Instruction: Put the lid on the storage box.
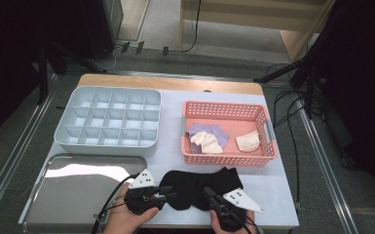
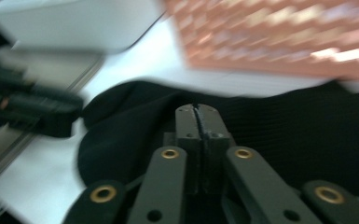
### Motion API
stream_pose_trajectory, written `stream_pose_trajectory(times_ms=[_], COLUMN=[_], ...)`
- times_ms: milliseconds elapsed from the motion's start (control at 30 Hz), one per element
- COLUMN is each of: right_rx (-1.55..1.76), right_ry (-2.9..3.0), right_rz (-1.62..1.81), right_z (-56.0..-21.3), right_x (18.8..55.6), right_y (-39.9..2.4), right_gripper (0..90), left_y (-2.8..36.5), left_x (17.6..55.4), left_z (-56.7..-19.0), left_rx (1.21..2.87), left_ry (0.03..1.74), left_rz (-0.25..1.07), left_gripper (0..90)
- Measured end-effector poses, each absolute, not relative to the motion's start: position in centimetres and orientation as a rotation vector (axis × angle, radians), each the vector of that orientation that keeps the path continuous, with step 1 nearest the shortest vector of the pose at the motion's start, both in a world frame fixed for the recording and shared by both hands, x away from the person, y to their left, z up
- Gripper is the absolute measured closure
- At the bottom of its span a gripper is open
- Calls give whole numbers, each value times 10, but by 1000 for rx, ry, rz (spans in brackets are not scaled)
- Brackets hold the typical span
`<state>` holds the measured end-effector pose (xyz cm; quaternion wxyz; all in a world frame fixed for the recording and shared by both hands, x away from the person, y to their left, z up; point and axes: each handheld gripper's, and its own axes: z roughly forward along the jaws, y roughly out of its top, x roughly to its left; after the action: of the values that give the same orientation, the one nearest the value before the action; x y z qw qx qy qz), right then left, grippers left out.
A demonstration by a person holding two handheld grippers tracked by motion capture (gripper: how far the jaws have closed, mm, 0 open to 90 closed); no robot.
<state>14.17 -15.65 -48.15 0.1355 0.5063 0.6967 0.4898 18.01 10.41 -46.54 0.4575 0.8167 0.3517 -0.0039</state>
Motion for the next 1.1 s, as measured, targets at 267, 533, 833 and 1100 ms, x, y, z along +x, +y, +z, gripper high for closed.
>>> stream_pose_trajectory(times_ms=[267,533,833,1100], right_rx=[1443,1409,1414,1579], right_ry=[2157,2145,2071,1869], right_rz=[1379,1459,1517,1334], right_z=[-493,-489,-479,-476], right_x=[148,162,165,164], right_y=[-126,-118,-137,-223], right_gripper=[900,881,828,731], left_y=[101,92,98,110], left_x=[177,173,178,183], left_z=[-469,-473,-470,-464], left_rx=[2076,2130,2096,2028], left_ry=[835,834,920,955], left_rz=[-8,69,142,135], left_gripper=[673,541,725,829])
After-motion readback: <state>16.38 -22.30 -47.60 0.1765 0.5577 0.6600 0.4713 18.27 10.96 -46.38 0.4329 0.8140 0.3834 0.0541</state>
